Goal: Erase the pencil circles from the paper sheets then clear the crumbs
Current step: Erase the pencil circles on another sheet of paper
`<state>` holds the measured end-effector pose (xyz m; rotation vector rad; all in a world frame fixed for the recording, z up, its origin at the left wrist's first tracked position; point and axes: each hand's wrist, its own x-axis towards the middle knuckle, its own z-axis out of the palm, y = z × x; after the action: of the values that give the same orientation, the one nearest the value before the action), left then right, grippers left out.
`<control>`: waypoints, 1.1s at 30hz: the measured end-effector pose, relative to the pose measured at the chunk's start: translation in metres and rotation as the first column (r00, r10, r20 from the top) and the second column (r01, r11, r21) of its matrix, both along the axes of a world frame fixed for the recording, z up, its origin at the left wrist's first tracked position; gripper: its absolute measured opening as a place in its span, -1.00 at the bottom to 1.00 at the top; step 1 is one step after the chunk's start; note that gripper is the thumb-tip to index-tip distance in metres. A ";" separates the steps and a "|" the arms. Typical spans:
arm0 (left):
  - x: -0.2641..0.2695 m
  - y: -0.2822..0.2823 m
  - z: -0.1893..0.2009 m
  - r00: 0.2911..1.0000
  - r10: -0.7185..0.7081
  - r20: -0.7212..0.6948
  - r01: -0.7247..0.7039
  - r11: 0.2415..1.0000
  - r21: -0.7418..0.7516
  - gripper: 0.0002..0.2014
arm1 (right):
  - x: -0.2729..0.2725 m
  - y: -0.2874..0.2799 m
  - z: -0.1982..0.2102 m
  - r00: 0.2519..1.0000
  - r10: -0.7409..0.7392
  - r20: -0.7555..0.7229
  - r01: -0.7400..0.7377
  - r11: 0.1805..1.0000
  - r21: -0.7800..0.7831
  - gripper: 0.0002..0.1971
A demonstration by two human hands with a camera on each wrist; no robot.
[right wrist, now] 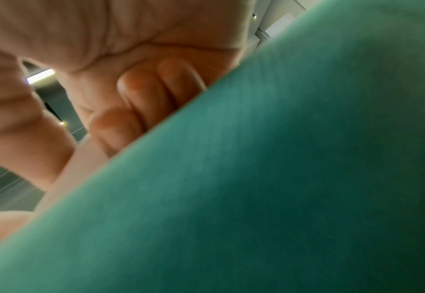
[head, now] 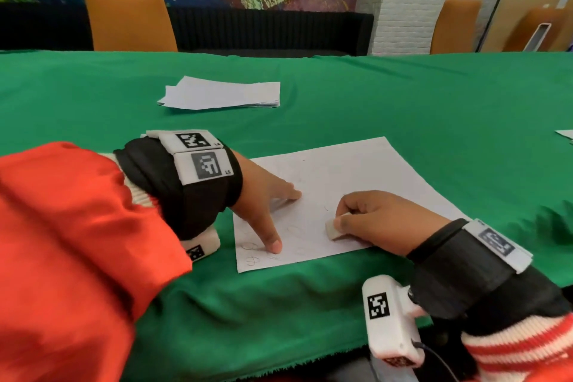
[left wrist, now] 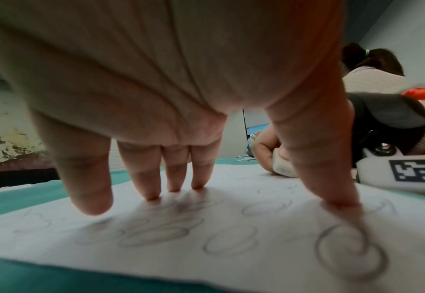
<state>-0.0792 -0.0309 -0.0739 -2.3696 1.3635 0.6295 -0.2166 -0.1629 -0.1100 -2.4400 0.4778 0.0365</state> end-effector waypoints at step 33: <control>0.005 -0.001 -0.006 1.000 0.000 -0.011 0.000 1.000 -0.022 0.01 | 0.017 0.037 -0.002 0.996 0.033 0.086 -0.043 0.992 0.116 -0.85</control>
<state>-0.0746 -0.0320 -0.0796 -2.3869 1.3821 0.6320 -0.1994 -0.1262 -0.1124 -2.3250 0.3808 -0.0209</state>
